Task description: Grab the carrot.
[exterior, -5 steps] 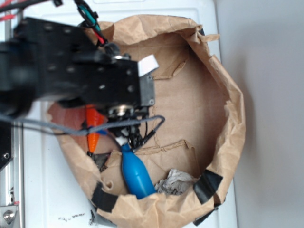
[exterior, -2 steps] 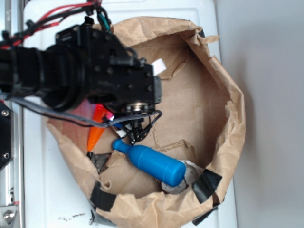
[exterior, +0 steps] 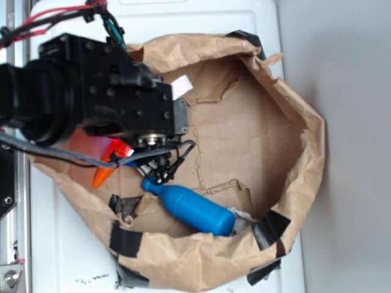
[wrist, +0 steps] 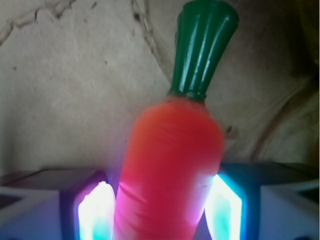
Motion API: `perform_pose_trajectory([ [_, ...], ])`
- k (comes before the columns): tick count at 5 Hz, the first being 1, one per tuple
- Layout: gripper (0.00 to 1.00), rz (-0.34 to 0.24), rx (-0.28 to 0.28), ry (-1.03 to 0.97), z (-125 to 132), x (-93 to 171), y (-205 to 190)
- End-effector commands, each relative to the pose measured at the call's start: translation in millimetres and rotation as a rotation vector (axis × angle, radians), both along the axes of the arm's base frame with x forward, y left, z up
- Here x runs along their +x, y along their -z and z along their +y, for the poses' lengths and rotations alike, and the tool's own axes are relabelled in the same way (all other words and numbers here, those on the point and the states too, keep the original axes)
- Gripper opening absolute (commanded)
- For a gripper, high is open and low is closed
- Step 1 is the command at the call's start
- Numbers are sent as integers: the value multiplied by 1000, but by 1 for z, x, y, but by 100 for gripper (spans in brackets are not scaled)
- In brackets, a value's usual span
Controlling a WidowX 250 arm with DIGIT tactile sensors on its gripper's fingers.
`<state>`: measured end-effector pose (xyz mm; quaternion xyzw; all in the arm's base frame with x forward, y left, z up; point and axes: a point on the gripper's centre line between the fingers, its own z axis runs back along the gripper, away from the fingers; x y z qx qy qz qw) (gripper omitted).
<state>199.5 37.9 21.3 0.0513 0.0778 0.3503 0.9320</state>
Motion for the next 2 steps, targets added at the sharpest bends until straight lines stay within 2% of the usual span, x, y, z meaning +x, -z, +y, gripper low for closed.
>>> perform_pose_trajectory([
  [1,0,-40,1,-30,9,-10,-17],
  [2,0,-74,-27,20,5,-17,-39],
])
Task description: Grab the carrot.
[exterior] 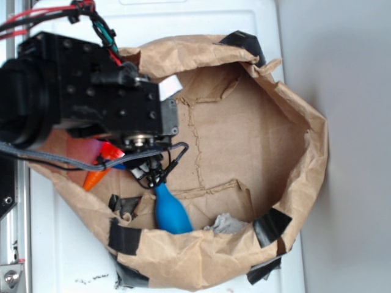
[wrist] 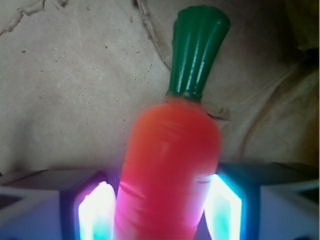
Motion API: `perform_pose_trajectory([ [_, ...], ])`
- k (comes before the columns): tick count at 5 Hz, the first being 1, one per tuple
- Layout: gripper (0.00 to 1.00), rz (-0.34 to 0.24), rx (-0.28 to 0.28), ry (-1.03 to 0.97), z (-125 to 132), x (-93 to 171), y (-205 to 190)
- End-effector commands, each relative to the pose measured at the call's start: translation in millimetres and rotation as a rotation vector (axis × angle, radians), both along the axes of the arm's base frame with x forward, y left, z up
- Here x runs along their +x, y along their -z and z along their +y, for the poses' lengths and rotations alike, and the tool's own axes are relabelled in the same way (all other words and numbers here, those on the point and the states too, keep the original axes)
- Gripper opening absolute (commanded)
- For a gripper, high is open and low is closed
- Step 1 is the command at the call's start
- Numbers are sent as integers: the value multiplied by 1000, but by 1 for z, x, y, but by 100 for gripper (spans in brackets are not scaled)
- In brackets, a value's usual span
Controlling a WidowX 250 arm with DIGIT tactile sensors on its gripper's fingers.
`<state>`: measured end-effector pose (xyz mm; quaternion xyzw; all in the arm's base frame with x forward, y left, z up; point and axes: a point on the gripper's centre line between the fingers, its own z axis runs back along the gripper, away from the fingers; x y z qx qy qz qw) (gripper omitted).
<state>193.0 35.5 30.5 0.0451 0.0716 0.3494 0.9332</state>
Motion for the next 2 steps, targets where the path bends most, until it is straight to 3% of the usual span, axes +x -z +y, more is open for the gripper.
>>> perform_pose_trajectory([
  [1,0,-82,-38,105,6,-11,-64],
  [2,0,-60,-30,189,10,10,-79],
])
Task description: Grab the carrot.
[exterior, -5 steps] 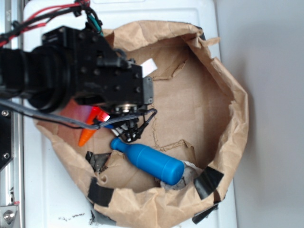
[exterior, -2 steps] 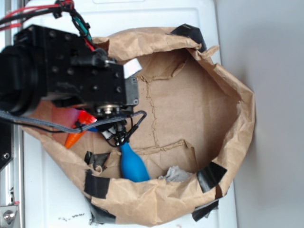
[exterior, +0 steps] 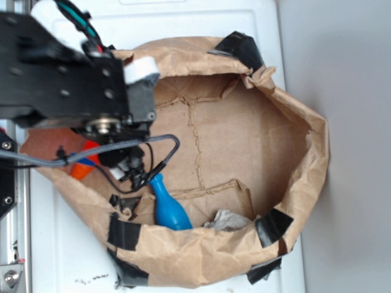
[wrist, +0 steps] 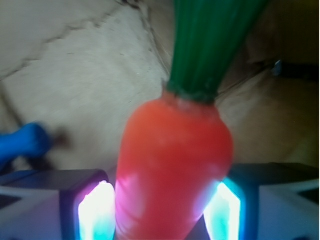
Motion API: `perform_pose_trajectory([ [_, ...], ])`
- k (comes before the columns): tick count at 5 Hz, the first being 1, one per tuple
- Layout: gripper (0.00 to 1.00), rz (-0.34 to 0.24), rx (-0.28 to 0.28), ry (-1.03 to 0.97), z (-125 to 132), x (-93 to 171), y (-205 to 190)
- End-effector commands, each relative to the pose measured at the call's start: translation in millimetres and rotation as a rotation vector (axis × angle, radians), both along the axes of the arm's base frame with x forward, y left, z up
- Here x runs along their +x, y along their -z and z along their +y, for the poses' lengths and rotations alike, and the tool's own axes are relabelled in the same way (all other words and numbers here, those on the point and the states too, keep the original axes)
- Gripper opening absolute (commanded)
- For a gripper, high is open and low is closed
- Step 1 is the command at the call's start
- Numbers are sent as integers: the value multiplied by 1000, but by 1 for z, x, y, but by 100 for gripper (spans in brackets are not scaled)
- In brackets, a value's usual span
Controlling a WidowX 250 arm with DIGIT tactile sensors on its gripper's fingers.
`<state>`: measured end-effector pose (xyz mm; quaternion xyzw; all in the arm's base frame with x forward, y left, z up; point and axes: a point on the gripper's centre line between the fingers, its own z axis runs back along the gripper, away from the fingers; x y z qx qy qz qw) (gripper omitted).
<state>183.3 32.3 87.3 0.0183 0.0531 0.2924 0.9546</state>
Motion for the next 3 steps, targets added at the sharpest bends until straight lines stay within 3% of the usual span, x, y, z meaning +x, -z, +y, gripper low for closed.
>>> perform_pose_trajectory([
  [1,0,2,37,135,10,27,-33],
  [2,0,-3,35,157,6,36,-44],
  [3,0,-34,85,196,1,38,-49],
])
